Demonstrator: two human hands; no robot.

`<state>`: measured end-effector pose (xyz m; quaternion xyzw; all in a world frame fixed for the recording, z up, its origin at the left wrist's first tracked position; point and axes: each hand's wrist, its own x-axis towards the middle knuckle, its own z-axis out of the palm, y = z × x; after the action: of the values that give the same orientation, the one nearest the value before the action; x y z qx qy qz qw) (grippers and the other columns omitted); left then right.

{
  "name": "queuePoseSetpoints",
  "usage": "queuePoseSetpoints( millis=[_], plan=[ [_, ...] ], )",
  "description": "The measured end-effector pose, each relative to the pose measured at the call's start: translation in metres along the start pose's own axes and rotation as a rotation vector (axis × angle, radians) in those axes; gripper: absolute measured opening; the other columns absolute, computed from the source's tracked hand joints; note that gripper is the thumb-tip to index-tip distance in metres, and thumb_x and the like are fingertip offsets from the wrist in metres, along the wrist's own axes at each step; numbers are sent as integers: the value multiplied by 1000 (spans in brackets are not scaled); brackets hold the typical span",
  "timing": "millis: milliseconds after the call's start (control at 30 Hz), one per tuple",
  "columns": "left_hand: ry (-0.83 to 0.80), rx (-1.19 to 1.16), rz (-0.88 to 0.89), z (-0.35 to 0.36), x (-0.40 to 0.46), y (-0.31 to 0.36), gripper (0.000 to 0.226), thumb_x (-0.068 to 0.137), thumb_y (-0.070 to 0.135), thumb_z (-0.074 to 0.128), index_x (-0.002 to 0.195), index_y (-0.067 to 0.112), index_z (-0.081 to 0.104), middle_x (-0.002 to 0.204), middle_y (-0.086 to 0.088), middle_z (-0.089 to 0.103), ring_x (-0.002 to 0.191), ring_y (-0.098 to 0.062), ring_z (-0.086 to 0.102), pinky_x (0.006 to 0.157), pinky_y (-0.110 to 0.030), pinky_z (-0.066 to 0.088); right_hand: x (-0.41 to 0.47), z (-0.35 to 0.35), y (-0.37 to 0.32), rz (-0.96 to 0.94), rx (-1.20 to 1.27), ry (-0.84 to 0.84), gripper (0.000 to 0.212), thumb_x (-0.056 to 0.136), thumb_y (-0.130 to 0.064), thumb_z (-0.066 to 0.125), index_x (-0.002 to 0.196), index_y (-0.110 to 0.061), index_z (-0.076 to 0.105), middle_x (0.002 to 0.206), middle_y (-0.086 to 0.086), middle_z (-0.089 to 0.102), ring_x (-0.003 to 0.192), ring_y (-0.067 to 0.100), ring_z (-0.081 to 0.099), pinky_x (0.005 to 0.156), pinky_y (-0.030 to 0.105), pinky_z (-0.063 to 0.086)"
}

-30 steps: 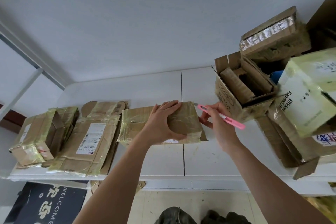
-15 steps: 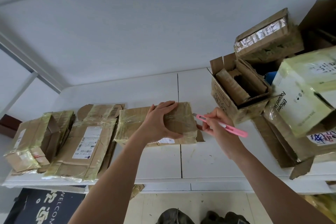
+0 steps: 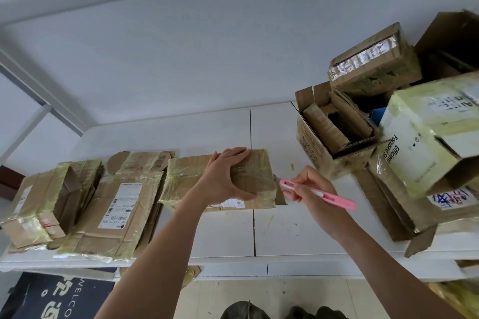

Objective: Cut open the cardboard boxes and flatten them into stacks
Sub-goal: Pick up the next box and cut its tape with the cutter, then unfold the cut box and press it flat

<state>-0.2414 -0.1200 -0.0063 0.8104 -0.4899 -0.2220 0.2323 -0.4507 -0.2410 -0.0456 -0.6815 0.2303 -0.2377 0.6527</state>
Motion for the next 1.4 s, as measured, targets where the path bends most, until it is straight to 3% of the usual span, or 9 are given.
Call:
queuePoseSetpoints(
  millis=[233,367,433,600,667,800,933,1100,1400],
  plan=[
    [282,196,-212,-9,5,5,101,61,62,81,147,28,39,142,8,41,130,-18,36,115,-40,21,8,-20,-10,-191,-215,35,13,95,-11,56,85,-3,52,65,9,54,55,15,46,52,24,41],
    [294,199,-514,-17,5,8,78,77,72,61,140,29,45,132,-6,42,128,-30,34,107,-46,26,11,-21,30,-381,-891,-22,11,97,-20,43,96,-15,53,74,-7,48,63,7,47,50,22,43],
    [236,243,-564,-19,4,4,73,84,71,52,144,32,39,137,-12,40,133,-35,31,108,-48,26,14,-20,48,-267,-1161,-53,11,87,-18,59,98,-17,59,81,-7,53,72,12,54,49,21,40],
    [160,35,-589,-31,-5,-30,64,96,58,43,153,31,29,150,-5,43,134,-31,43,109,-45,37,18,-22,43,74,-1428,-307,66,87,-23,66,145,-25,34,134,-3,49,118,15,51,89,24,46],
    [112,-18,-635,-37,-13,-40,62,98,56,40,146,16,43,142,-8,52,128,-29,49,105,-41,41,22,-11,36,74,-1425,-267,81,84,-22,72,151,-28,26,139,-1,45,122,17,48,98,28,46],
    [107,-39,-734,-42,-24,-44,64,96,60,41,109,2,63,102,-11,65,96,-30,63,80,-36,49,26,40,13,51,-760,-251,48,100,-32,51,146,-36,37,120,-9,56,102,6,60,101,36,46],
    [136,-374,-702,-41,-30,-36,42,95,45,59,96,4,69,89,-9,74,83,-27,72,73,-37,58,36,89,-13,214,-284,-373,81,90,-64,53,155,-41,10,146,-17,40,121,11,57,101,34,49],
    [195,-885,-680,-32,-50,-38,41,89,28,71,122,5,60,101,-6,73,84,-20,74,63,-30,61,58,92,-24,129,-362,-368,76,94,-39,61,156,-31,17,152,-9,39,126,16,55,105,35,48],
    [433,-476,-788,-7,-49,-46,23,91,33,68,85,11,67,75,-2,67,67,-17,65,57,-27,53,75,104,-23,89,-659,-449,75,96,-37,59,157,-24,18,158,0,33,136,21,46,113,37,38]
  ],
)
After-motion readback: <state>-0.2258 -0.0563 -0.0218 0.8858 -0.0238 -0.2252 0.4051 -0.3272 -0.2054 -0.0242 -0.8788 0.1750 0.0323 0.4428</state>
